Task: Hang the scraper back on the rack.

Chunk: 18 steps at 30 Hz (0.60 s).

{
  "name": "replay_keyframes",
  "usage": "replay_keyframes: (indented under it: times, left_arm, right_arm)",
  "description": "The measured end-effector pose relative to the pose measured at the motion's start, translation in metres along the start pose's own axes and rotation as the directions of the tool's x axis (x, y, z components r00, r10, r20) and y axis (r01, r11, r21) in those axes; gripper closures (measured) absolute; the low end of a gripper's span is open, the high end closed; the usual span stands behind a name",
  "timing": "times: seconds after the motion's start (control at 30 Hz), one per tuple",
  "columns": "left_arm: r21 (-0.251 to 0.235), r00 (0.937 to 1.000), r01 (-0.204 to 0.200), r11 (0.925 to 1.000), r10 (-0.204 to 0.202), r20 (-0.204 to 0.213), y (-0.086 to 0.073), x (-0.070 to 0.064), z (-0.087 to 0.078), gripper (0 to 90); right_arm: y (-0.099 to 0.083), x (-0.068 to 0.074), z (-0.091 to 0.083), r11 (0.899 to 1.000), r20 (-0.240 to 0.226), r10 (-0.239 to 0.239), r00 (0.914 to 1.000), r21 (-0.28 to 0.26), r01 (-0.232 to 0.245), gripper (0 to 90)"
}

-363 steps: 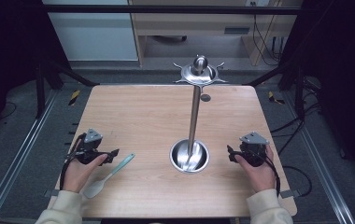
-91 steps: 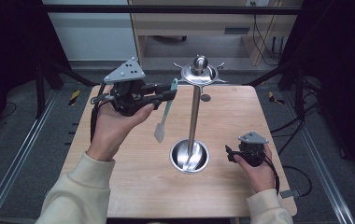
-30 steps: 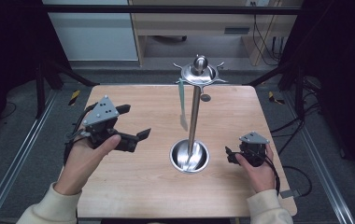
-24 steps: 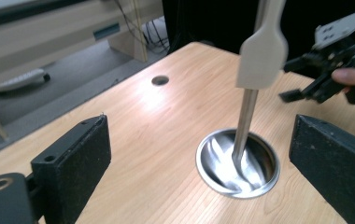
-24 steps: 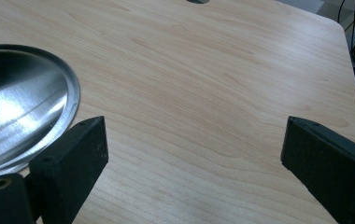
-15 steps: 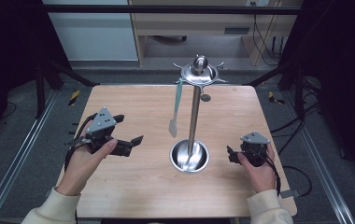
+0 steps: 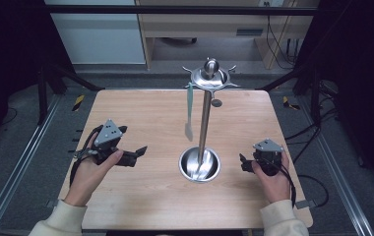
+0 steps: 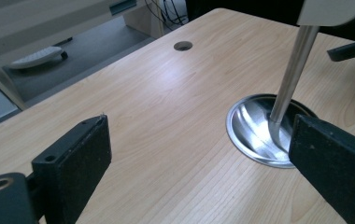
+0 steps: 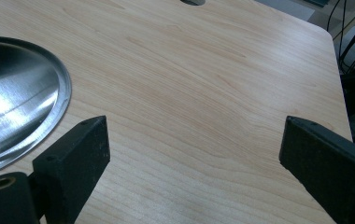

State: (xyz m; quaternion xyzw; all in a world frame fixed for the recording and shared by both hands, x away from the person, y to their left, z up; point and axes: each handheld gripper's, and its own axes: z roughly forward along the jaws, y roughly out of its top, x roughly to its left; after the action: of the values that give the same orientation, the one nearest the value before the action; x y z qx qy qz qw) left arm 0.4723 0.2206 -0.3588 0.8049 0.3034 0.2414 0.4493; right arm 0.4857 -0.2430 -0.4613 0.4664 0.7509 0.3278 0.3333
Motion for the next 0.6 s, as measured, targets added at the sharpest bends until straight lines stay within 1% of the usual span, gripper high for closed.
replay_keyframes:
  times: [0.07,0.1,0.17,0.23,0.33,0.37,0.4,0.43,0.47,0.6]
  left_arm:
    - [0.007,0.9998,0.019,0.9998,-0.019,-0.004,-0.007,0.002,0.002,5.5]
    - [0.007,0.9998,0.019,0.9998,-0.019,-0.004,-0.007,0.002,0.002,5.5]
    - [0.012,0.9995,0.031,0.9994,-0.031,-0.002,-0.011,0.004,0.004,5.5]
    - [0.019,0.9994,0.036,0.9992,-0.036,-0.003,-0.015,0.005,0.005,5.5]
    - [0.029,0.9984,0.056,0.9980,-0.056,-0.007,-0.024,0.008,0.008,5.6]
    - [0.029,0.9984,0.056,0.9980,-0.056,-0.007,-0.024,0.008,0.008,5.5]
    - [0.033,0.9979,0.064,0.9974,-0.064,-0.010,-0.028,0.010,0.010,5.6]
    - [0.033,0.9979,0.064,0.9974,-0.064,-0.010,-0.028,0.010,0.010,5.6]
    - [0.036,0.9975,0.070,0.9969,-0.069,-0.014,-0.032,0.011,0.011,5.6]
    - [0.043,0.9968,0.079,0.9960,-0.078,-0.020,-0.038,0.014,0.013,5.6]
  right_arm:
    - [0.000,0.000,0.000,1.000,-0.001,-0.002,1.0000,0.004,0.002,9.0]
    - [0.000,0.000,0.000,1.000,-0.001,-0.002,1.0000,0.004,0.002,9.0]
    - [0.000,0.000,0.000,1.000,-0.004,-0.002,1.0000,0.005,0.002,9.0]
    - [0.000,0.000,0.001,1.000,-0.005,-0.009,0.9999,0.006,0.009,9.0]
    - [-0.001,0.000,0.001,1.000,-0.004,-0.006,1.0000,0.008,0.006,9.3]
    - [-0.001,0.000,0.001,1.000,-0.004,-0.006,1.0000,0.008,0.006,9.3]
    - [-0.001,0.000,0.001,1.000,-0.003,-0.012,0.9999,0.003,0.012,9.8]
    - [-0.001,0.000,0.000,1.000,-0.002,-0.011,0.9999,0.003,0.011,10.0]
    - [-0.001,0.000,0.000,1.000,-0.001,-0.009,1.0000,0.004,0.009,10.1]
    - [-0.001,0.000,0.001,1.000,-0.005,-0.013,0.9999,0.009,0.013,10.9]
